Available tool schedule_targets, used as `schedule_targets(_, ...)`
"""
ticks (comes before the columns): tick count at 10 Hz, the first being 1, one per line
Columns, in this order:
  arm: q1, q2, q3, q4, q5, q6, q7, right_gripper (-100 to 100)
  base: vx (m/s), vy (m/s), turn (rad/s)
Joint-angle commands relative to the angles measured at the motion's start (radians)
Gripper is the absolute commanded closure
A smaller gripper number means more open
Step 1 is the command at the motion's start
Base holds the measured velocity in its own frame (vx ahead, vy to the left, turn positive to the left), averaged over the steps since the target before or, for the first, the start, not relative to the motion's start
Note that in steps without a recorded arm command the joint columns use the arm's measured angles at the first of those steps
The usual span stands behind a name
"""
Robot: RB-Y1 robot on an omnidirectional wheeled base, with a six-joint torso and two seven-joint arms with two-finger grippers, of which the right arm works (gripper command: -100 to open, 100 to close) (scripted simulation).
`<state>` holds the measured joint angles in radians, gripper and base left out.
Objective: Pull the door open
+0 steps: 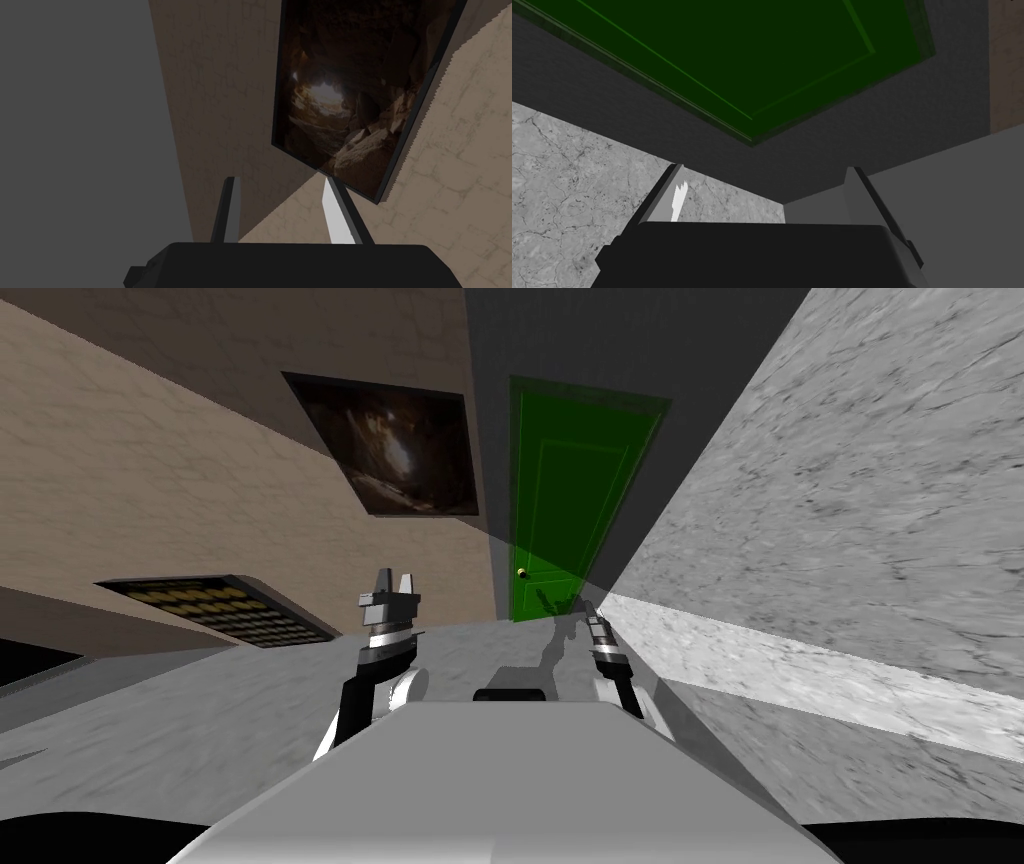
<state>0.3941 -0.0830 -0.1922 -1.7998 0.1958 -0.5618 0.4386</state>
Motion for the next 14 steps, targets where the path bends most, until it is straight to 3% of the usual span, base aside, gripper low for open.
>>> schedule_targets(1, -0.011, -0.002, -0.017, 0.036, 0.015, -0.013, 0.029, -100, 0.102, 0.036, 0.102)
schedule_targets(14, -0.071, -0.001, -0.156, 0.295, 0.14, -0.114, 0.242, -100, 0.111, 0.026, 0.094)
